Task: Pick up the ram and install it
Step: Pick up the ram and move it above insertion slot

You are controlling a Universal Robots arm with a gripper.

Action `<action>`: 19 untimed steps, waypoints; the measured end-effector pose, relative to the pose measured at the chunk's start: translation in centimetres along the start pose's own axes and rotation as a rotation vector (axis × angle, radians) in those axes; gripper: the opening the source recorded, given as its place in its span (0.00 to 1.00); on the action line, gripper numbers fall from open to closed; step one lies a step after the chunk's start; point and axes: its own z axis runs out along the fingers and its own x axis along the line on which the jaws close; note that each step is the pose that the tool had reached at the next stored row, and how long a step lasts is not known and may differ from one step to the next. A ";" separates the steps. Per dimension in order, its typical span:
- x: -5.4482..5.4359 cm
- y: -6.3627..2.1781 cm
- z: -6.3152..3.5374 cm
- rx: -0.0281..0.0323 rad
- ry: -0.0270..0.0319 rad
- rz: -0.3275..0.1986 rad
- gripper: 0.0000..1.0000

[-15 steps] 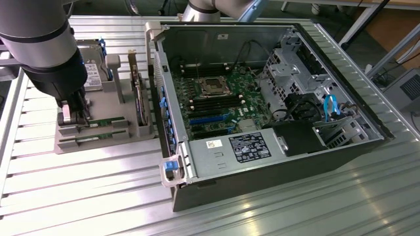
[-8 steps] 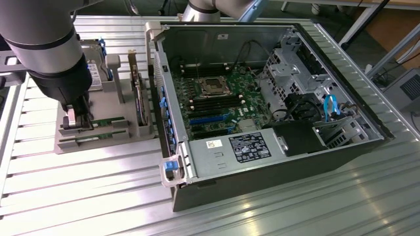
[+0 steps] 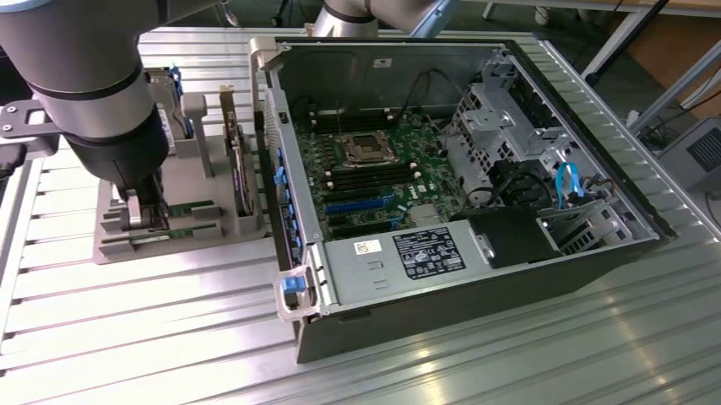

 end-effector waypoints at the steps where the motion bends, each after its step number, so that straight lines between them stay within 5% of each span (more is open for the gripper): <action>1: 0.0 -0.02 0.09 0.0001 0.0006 0.000 0.30; 8: 0.1 -0.74 1.06 -0.0010 0.0122 -0.007 0.30; 19: 0.1 -0.41 2.23 -0.0021 0.0134 -0.050 0.30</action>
